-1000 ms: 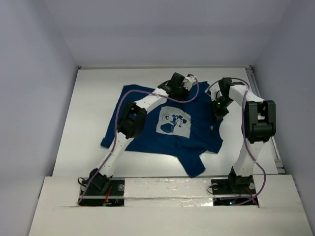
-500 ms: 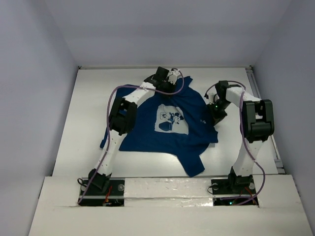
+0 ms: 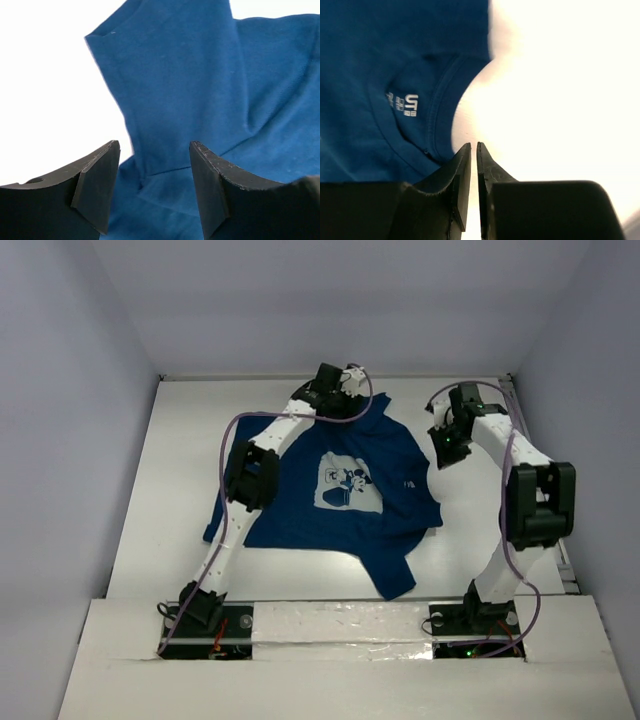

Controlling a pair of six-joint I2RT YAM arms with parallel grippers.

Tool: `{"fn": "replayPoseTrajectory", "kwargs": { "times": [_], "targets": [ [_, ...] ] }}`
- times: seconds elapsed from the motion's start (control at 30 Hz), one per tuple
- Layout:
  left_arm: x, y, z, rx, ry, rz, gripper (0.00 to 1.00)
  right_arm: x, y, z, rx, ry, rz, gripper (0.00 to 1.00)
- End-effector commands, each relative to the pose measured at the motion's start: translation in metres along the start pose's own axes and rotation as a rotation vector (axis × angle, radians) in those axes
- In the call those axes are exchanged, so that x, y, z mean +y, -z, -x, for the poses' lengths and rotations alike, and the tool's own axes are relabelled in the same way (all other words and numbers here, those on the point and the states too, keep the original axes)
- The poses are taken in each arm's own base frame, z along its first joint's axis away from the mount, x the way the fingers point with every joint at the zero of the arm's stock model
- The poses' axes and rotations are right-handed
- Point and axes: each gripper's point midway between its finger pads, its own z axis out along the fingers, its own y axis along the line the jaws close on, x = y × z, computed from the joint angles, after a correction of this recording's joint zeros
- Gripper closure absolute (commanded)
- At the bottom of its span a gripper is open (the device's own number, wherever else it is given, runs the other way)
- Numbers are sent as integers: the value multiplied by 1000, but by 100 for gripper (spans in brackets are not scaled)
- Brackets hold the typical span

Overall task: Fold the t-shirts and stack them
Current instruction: Flatten out the tshirt, then grap the side of the flattened tshirt closest away from the robot with both arms

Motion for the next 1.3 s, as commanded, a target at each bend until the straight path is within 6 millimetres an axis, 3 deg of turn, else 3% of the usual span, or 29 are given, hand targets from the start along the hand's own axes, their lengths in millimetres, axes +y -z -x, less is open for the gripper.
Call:
{"fn": "replayPoseTrajectory", "kwargs": {
  "times": [0.0,0.07,0.1,0.17,0.2,0.23,0.27,0.3,0.33,0.37,0.4,0.43,0.47,0.5,0.53,0.57,0.6,0.63,0.7,0.73,0.8,0.93,1.13,1.27],
  "targets": [
    [17,35,48,-114,12,52,45,-8,51,41,-222,68,-94,84],
    [29,49,56,-131,45,55,45,7,60,28,-199,110,-22,86],
    [38,64,61,-135,59,57,45,14,61,20,-172,172,1,87],
    [35,80,57,-115,71,12,46,35,60,-10,-62,263,66,86],
    [32,106,69,-136,58,1,46,39,60,-27,-35,346,66,86],
    [32,109,44,-81,62,-15,49,48,59,-32,-37,415,57,86],
    [27,121,41,-77,35,-27,50,45,61,-37,-31,463,10,85],
    [22,161,68,-162,-46,-9,50,49,71,-39,-67,522,-14,82],
    [20,160,24,-84,-44,-18,50,54,68,-48,-55,550,-7,80],
    [14,176,21,-101,-88,-28,49,72,69,-53,-57,594,46,79],
    [6,219,43,-196,-178,0,48,82,75,-57,-67,627,78,77],
    [3,219,1,-132,-172,-10,46,92,77,-61,-66,651,109,75],
    [-3,232,-4,-142,-200,-16,46,111,79,-70,-50,702,162,73],
    [-13,262,-2,-175,-239,-7,46,119,81,-75,-47,727,175,72],
    [-20,262,-36,-117,-258,-28,46,126,84,-78,-60,748,179,70],
    [-21,272,-48,-109,-271,-26,46,133,80,-86,-42,769,193,68],
    [-29,296,-51,-132,-304,-18,46,148,79,-93,-31,812,211,67],
    [-36,294,-85,-78,-312,-35,46,154,77,-98,-20,830,214,67],
    [-48,319,-103,-90,-357,-39,46,169,67,-116,21,884,213,66],
    [-54,318,-131,-43,-361,-59,46,173,64,-121,39,898,213,66],
    [-63,332,-149,-25,-401,-63,46,174,52,-129,83,906,175,65],
    [-64,332,-205,96,-421,-60,46,178,42,-143,171,958,163,55],
    [-55,328,-252,212,-444,-24,47,169,41,-150,276,1026,99,54],
    [-55,329,-285,313,-449,-40,47,171,52,-163,348,1090,100,50]
  ]
}}
